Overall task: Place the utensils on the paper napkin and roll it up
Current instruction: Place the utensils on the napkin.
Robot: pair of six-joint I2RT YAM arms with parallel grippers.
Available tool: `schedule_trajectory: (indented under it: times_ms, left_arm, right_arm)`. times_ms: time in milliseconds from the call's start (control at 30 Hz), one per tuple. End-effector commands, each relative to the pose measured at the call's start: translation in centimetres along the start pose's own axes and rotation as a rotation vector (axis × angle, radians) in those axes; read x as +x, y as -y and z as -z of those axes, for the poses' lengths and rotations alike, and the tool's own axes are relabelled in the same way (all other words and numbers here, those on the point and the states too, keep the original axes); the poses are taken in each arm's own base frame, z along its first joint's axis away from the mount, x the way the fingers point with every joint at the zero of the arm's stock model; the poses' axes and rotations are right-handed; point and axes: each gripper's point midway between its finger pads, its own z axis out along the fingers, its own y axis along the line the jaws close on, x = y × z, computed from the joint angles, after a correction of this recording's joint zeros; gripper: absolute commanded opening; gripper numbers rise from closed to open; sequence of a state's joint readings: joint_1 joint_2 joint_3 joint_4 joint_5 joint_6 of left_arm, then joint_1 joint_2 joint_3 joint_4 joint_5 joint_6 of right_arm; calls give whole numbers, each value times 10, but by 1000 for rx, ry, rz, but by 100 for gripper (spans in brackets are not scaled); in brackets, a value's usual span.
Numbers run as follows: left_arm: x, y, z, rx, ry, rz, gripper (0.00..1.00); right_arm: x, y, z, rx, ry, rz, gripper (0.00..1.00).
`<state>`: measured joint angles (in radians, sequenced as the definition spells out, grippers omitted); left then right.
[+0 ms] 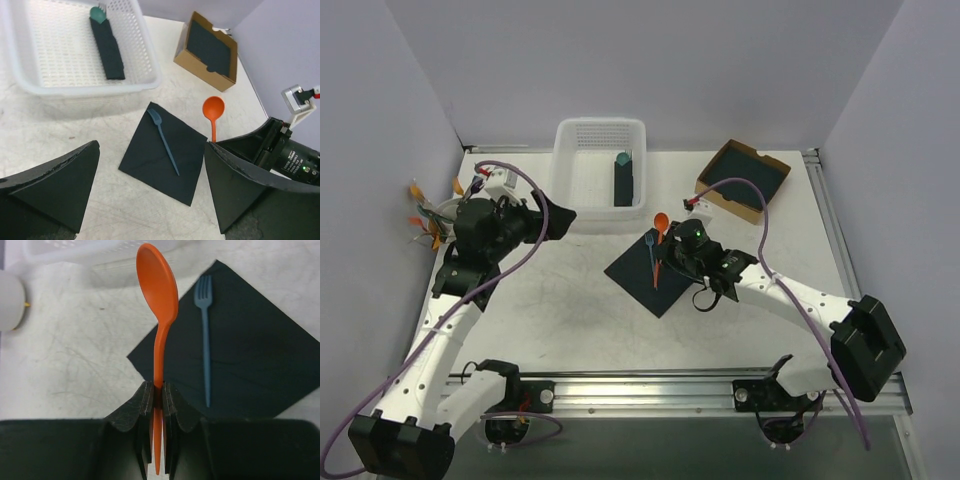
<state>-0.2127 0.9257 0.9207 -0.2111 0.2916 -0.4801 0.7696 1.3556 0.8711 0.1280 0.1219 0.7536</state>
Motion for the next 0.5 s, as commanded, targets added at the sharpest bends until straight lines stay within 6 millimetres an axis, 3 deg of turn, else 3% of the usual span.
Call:
schedule_trajectory:
  times_ms: [0, 67, 233, 267, 467]
  left_arm:
    - [0, -23, 3, -134, -14, 56, 94]
    - [0, -20, 3, -115, -33, 49, 94]
    - [8, -14, 1, -62, -82, 50, 94]
    - [11, -14, 0, -55, -96, 53, 94]
    - [18, -13, -1, -32, -120, 50, 94]
  right_arm:
    - [11, 40, -6, 140, -13, -31, 0]
    - [14, 54, -15, 148, -48, -27, 0]
    - [6, 71, -38, 126, -84, 21, 0]
    - [12, 75, -44, 133, -110, 32, 0]
    - [21, 71, -69, 84, -160, 52, 0]
